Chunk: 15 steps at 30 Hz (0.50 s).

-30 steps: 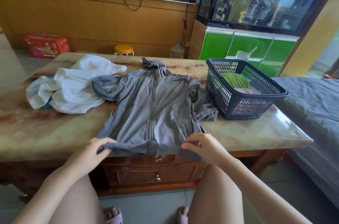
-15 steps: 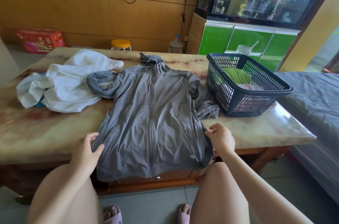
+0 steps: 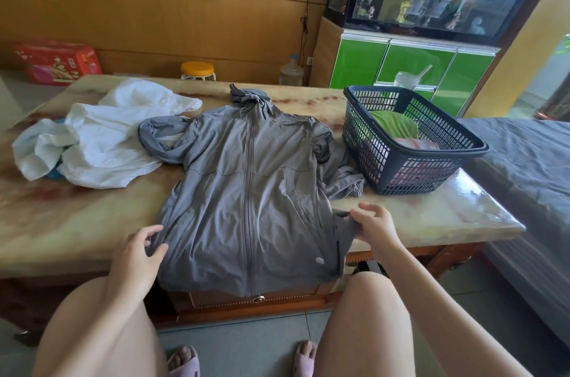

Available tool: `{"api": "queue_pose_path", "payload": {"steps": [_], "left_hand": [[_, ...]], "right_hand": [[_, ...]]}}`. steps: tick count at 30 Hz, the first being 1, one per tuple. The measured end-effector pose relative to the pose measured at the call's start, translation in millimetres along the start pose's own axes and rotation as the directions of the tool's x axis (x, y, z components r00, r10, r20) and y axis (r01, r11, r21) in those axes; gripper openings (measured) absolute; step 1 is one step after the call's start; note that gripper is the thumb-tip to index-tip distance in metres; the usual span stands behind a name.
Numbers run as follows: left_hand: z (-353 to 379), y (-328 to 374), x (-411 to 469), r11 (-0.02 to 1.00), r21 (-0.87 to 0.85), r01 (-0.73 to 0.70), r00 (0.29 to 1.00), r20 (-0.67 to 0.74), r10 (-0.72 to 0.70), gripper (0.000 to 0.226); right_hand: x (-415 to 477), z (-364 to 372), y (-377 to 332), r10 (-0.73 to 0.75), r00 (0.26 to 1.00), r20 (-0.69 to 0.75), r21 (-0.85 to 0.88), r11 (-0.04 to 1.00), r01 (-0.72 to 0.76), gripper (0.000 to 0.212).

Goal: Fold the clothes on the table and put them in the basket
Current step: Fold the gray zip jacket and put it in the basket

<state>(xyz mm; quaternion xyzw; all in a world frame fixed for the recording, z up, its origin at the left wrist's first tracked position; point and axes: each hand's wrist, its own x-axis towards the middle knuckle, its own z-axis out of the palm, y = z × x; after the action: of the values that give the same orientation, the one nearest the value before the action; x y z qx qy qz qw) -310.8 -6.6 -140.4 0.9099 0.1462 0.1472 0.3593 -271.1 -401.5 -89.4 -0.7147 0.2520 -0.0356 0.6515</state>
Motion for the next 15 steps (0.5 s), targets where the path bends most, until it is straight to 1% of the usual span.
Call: {"api": "queue_pose_path", "payload": {"steps": [1,2,3,4,6,8,10,11,12,13,14,15], "left_hand": [[1,-1,0,1.0,0.016,-0.004,1.0,-0.008,0.004,0.032],[2,-1,-1,1.0,0.03,-0.002,1.0,-0.012,0.003,0.032],[4,0,-2,0.999,0.041,0.006,1.0,-0.011,-0.005,0.031],[6,2,-3,0.998,0.056,0.021,1.0,-0.007,-0.021,0.031],[10,7,-5,0.994,0.104,0.023,1.0,-0.018,-0.021,0.031],[15,21,-10,0.991,0.13,-0.041,0.998,-0.037,0.046,0.033],[24,41,-18,0.975,0.126,-0.183,0.981,-0.038,0.189,0.039],[28,55,-23,0.956,0.123,-0.267,0.962,-0.028,0.272,0.042],[32,72,-30,0.932,0.093,-0.351,0.936,0.004,0.352,0.044],[37,90,-38,0.907,0.018,-0.42,0.906,0.066,0.418,0.044],[42,109,-48,0.885,-0.096,-0.455,0.871,0.156,0.465,0.044],[50,127,-59,0.868,-0.206,-0.452,0.829,0.263,0.494,0.044]], "right_hand": [[-6,-7,-1,0.089,0.993,0.078,0.219,0.97,-0.104,0.027],[-12,-13,-2,0.139,0.977,0.161,0.376,0.907,-0.191,0.029],[-18,-21,-2,0.154,0.962,0.224,0.449,0.86,-0.242,0.028],[-25,-27,-3,0.147,0.951,0.271,0.454,0.852,-0.261,0.028],[-36,-33,-3,0.111,0.952,0.286,0.33,0.921,-0.207,0.029],[-41,-32,-1,0.08,0.964,0.253,0.178,0.976,-0.128,0.027],[-44,-28,0,0.058,0.966,0.253,0.116,0.989,-0.09,0.026],[-44,-26,0,0.044,0.965,0.258,0.098,0.993,-0.071,0.026],[-46,-26,0,0.029,0.962,0.272,0.082,0.995,-0.053,0.027],[-48,-26,0,0.015,0.956,0.292,0.06,0.998,-0.034,0.029],[-50,-26,0,0.003,0.95,0.311,0.046,0.999,-0.019,0.03],[-52,-25,1,-0.016,0.947,0.319,0.034,0.999,0.006,0.031]]}}
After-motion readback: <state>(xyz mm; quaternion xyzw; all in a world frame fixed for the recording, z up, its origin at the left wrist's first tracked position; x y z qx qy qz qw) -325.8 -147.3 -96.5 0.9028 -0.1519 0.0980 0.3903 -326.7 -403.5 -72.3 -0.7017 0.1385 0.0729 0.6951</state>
